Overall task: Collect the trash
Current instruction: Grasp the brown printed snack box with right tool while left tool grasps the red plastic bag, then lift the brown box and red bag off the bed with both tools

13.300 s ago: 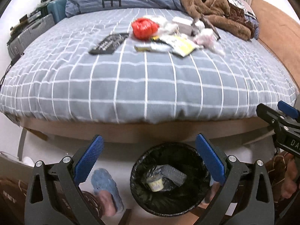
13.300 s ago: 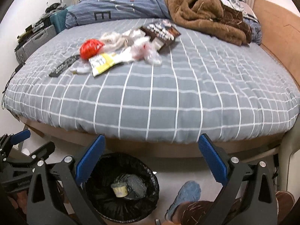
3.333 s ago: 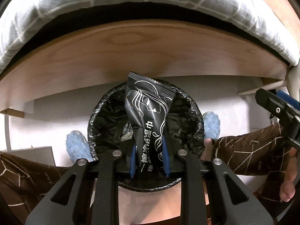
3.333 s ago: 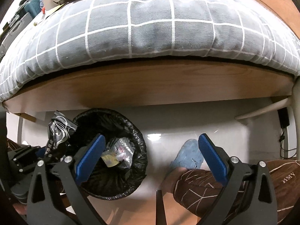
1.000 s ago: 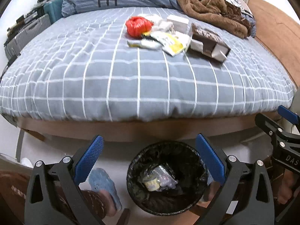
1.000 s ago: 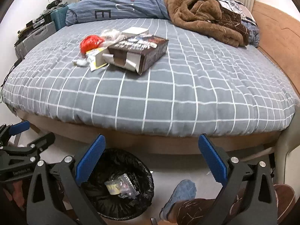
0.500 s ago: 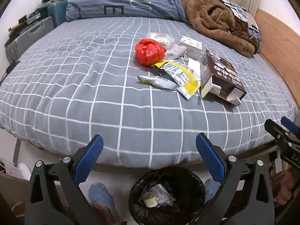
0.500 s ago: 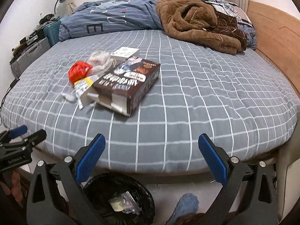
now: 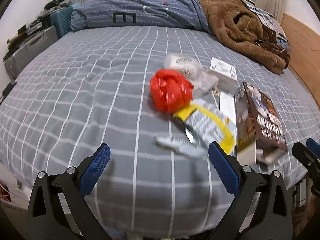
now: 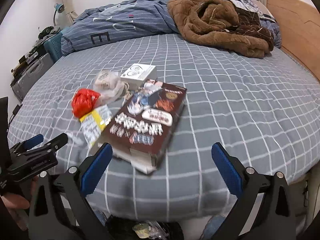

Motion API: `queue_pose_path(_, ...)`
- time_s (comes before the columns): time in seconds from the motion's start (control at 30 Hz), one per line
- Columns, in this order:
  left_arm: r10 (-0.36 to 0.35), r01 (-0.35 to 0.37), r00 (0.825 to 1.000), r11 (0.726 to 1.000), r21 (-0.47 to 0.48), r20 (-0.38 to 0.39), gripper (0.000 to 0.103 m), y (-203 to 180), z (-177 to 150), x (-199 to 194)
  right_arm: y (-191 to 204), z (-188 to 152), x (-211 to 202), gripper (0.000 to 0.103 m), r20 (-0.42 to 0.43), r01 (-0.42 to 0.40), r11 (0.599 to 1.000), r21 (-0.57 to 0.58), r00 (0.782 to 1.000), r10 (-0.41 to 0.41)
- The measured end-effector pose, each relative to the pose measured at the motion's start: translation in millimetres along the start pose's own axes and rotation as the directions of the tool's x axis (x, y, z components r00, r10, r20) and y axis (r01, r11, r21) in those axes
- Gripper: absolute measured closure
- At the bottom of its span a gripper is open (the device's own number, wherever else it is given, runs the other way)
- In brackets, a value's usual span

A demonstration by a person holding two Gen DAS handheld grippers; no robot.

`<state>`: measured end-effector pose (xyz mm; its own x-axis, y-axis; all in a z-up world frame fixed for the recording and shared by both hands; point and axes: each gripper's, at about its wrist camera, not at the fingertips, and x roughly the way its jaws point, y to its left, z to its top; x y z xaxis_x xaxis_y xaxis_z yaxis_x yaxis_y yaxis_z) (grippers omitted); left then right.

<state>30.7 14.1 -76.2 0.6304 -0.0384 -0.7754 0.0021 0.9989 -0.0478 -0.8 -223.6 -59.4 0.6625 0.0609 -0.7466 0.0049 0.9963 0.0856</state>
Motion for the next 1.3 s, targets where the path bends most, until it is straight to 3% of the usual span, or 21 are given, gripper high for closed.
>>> queue_pose_path(0.47, 0.021, -0.022, 1.000, 0.999, 0.050, 0.023, 0.006, -10, 50, 42, 16, 49, 59, 0.008, -0.116, 0.018, 0.999, 0.036, 0.993, -0.014)
queue_pose_path(0.9, 0.016, -0.016, 1.000, 1.000, 0.013, -0.020, 0.007, -15, 71, 82, 31, 54, 90, 0.007, -0.179, 0.086, 0.996, -0.014, 0.980, -0.087)
queue_pose_path(1.07, 0.020, -0.020, 0.999, 1.000, 0.009, -0.042, 0.018, -16, 70, 88, 30, 53, 95, 0.007, -0.189, 0.098, 0.995, -0.018, 0.977, -0.099)
queue_pose_path(1.23, 0.011, -0.011, 0.997, 1.000, 0.005, -0.077, 0.050, -13, 68, 95, 22, 49, 102, 0.010, -0.233, 0.071, 0.997, 0.023, 0.970, -0.064)
queue_pose_path(1.3, 0.011, -0.011, 0.997, 1.000, -0.004, -0.075, 0.057, -11, 68, 95, 17, 49, 102, 0.011, -0.226, 0.051, 0.998, 0.045, 0.973, -0.040)
